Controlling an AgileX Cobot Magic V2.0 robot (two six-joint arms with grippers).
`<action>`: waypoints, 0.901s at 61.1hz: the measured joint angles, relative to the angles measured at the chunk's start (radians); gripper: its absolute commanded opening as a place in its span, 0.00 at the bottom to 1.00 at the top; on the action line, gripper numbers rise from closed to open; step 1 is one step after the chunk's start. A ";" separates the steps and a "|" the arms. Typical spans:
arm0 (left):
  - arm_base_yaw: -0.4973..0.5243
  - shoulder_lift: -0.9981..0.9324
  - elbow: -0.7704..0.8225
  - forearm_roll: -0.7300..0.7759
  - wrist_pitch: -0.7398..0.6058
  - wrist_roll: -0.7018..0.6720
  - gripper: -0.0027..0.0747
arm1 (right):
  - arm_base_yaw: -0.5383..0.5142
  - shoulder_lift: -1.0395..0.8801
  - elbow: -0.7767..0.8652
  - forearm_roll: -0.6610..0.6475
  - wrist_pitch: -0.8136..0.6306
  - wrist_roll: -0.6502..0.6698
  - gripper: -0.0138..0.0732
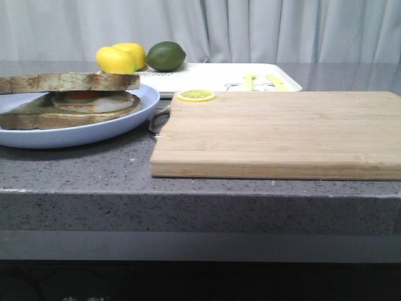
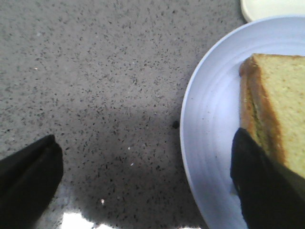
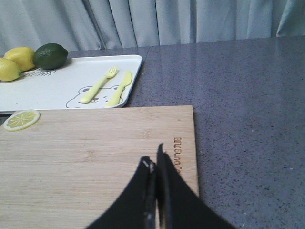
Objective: Place bread and move sandwich to tray
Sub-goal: 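Grasp the rim of the blue plate with the left gripper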
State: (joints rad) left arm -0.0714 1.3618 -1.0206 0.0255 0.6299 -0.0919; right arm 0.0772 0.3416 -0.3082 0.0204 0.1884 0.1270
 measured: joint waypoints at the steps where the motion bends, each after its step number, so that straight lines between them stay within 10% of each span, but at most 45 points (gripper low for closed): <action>1: 0.000 0.014 -0.011 0.000 0.004 0.000 0.93 | 0.000 0.000 0.000 0.000 0.000 0.000 0.09; 32: 0.000 0.217 -0.091 -0.009 0.024 -0.002 0.90 | 0.000 0.000 0.000 0.000 0.000 0.000 0.09; 55: -0.008 0.222 -0.091 -0.051 0.034 -0.004 0.01 | 0.000 0.000 0.000 0.000 0.000 0.000 0.09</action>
State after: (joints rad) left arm -0.0795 1.5837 -1.1114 -0.0257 0.6643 -0.0958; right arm 0.0772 0.3416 -0.3082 0.0204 0.1884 0.1275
